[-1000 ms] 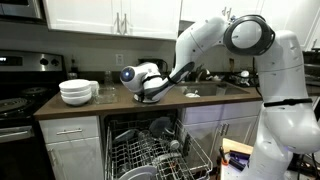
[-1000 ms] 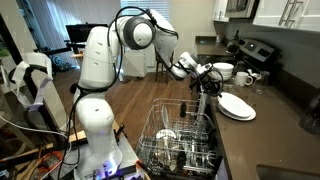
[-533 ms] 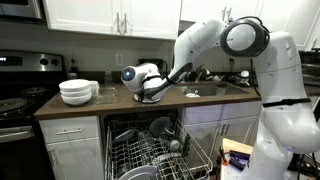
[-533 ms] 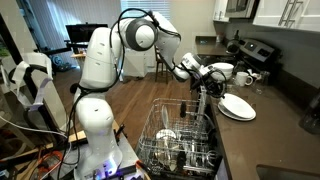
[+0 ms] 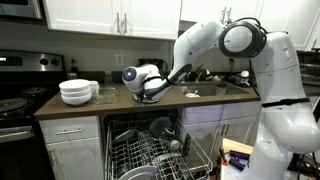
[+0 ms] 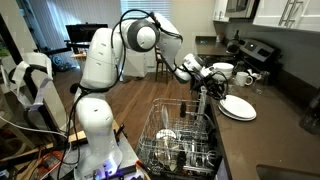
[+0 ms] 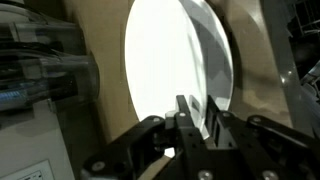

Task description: Get the rightmost plate on the plate dryer and put it on top of the white plate

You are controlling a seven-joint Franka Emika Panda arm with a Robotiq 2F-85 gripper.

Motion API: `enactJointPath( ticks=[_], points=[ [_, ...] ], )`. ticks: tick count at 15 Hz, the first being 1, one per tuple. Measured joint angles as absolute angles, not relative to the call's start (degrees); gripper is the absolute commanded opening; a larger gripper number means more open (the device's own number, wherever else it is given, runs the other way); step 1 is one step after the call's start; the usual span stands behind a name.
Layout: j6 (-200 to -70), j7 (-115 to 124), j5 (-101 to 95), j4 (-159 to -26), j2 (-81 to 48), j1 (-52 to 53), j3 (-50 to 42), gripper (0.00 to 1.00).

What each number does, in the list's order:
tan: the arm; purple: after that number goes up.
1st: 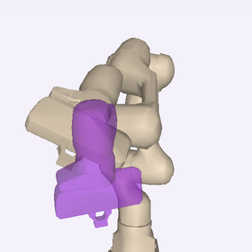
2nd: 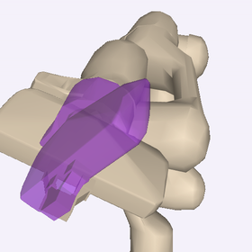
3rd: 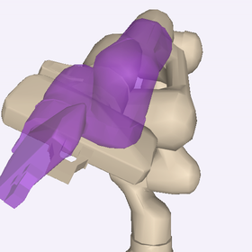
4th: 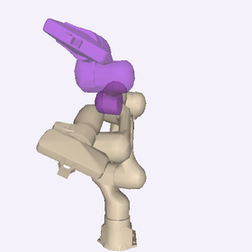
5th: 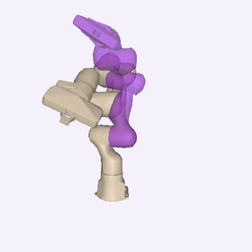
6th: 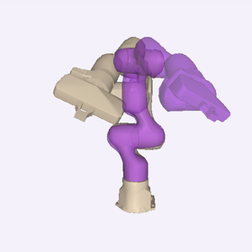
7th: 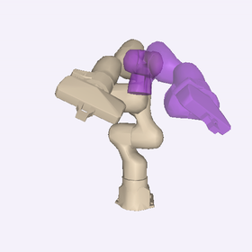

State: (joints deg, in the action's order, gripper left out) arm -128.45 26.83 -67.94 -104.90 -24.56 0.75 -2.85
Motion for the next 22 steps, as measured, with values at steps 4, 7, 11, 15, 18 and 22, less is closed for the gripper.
enactJointPath(
  ticks=[4,7,11,15,18,22],
  points=[
    [-129.1,26.8,-67.8,-104.9,-25.2,0.7,-3.1,0.19],
    [-129.4,26.8,-67.7,-104.9,-25.6,0.7,-3.1,0.21],
    [-131.0,26.8,-67.3,-104.9,-25.9,0.3,-3.1,0.40],
    [-131.2,26.7,-66.8,-104.4,-25.8,0.1,-3.1,0.38],
    [-131.2,25.8,-64.8,-104.4,-25.5,0.1,-2.7,0.40],
    [-131.1,24.4,-61.7,-104.4,-24.5,0.6,-1.9,0.41]
  ],
)
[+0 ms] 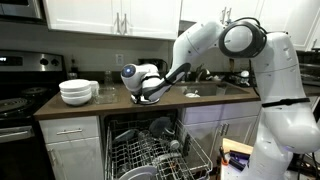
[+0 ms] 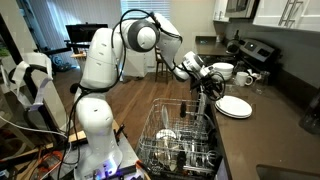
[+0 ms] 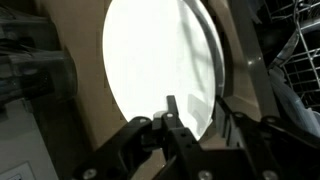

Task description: Get the rightmost plate on the plate dryer and put it on top of the white plate

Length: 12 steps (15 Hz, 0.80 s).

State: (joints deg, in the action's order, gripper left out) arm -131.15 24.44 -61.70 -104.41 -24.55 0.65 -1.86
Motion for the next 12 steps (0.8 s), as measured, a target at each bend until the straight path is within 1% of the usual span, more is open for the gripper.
enactJointPath(
  ticks=[1,2,3,4,5,6,9,10,11,12],
  points=[
    [-131.1,24.4,-61.4,-104.5,-24.3,1.0,-1.8,0.41],
    [-130.9,24.4,-61.4,-104.5,-23.9,1.3,-1.8,0.38],
    [-130.7,24.4,-61.4,-104.5,-23.6,1.6,-1.8,0.43],
    [-130.4,24.4,-61.4,-104.5,-23.4,1.7,-1.8,0.42],
    [-130.3,24.4,-61.4,-104.5,-23.3,1.8,-1.8,0.45],
    [-130.3,24.4,-61.4,-104.5,-23.2,1.8,-1.8,0.39],
    [-130.4,24.0,-60.0,-104.5,-22.9,1.8,-1.8,0.45],
    [-130.4,23.7,-59.1,-104.6,-22.7,1.7,-1.7,0.50],
    [-130.4,23.5,-58.6,-104.7,-22.3,1.8,-1.7,0.52],
    [-130.4,23.4,-58.4,-104.8,-21.9,1.8,-1.5,0.58]
  ],
)
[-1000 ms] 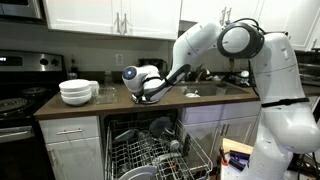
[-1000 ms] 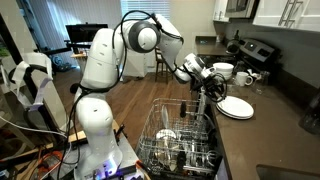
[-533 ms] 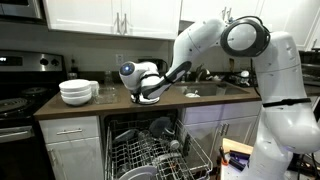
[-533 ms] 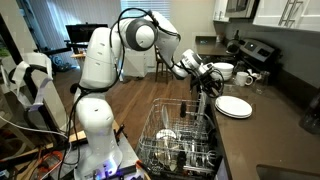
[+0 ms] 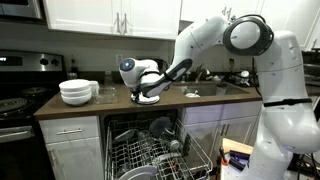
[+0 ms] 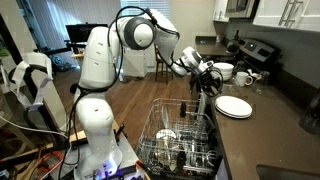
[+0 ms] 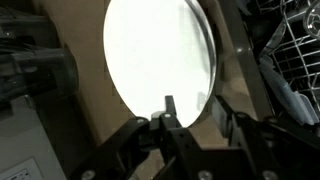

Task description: Get the rightmost plate on the plate dryer and put it on top of the white plate

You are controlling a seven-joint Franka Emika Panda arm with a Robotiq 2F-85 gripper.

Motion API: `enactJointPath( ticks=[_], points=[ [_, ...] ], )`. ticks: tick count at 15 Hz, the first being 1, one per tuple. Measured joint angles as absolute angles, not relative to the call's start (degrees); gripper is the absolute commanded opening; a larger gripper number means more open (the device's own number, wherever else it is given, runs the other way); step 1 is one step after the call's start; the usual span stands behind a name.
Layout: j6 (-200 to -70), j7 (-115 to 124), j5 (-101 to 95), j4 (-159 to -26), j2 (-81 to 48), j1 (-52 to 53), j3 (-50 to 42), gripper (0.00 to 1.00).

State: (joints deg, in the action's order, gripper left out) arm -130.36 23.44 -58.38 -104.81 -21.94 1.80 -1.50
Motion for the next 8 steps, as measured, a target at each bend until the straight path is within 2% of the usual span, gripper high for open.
enactJointPath(
  ticks=[3,4,5,6,7,8],
  points=[
    [-130.4,23.4,-58.1,-105.9,-20.2,2.1,-0.8,0.64],
    [-130.4,23.4,-57.9,-106.5,-19.5,2.4,-0.6,0.73],
    [-130.4,23.4,-57.4,-107.1,-18.7,2.6,-0.3,0.87],
    [-130.4,23.3,-56.7,-107.8,-17.8,2.9,0.2,0.93],
    [-130.4,23.2,-56.2,-108.6,-16.9,3.2,0.5,0.74],
    [-130.4,23.2,-56.2,-108.9,-16.4,3.4,0.6,0.81]
  ],
)
